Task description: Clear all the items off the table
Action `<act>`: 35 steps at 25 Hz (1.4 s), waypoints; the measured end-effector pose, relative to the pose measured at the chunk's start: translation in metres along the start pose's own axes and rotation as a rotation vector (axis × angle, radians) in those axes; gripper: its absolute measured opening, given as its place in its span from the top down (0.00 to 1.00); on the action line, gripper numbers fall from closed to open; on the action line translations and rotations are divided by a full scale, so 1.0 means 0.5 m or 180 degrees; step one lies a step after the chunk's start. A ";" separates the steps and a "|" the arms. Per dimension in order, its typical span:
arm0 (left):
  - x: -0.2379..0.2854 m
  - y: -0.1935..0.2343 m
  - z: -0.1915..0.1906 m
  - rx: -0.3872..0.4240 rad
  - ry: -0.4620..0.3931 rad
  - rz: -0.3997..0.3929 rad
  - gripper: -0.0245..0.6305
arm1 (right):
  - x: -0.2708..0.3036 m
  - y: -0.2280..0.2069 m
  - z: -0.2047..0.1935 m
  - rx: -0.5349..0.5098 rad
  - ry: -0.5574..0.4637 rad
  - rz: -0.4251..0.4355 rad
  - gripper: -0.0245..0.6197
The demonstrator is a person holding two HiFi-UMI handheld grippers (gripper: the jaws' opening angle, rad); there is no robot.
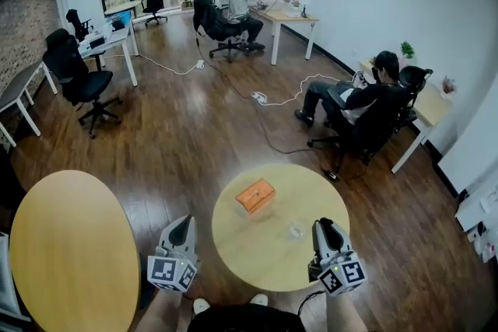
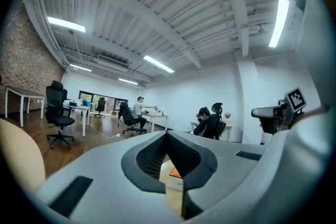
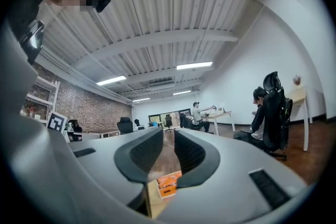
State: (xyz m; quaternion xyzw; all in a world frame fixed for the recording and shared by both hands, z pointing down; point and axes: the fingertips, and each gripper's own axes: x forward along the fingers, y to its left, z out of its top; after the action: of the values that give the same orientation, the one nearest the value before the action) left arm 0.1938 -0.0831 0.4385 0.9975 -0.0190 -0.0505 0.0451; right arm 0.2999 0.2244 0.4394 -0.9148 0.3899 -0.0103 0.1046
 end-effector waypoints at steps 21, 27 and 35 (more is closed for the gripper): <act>-0.126 0.204 0.028 -0.0198 -0.0030 0.0158 0.96 | 0.062 0.172 -0.049 0.0167 0.0084 -0.0136 0.96; -0.109 0.195 0.036 -0.0406 -0.0126 0.0060 0.96 | 0.061 0.147 -0.048 0.0152 0.0094 -0.0187 0.96; -0.104 0.194 0.046 -0.0404 -0.0149 0.0087 0.96 | 0.078 0.132 -0.037 0.0106 0.0109 -0.0189 0.96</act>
State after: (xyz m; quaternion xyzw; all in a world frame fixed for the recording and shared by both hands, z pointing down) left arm 0.1365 -0.1794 0.4299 0.9908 -0.0303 -0.0743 0.1085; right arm 0.2781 0.1487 0.4420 -0.9238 0.3641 -0.0356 0.1128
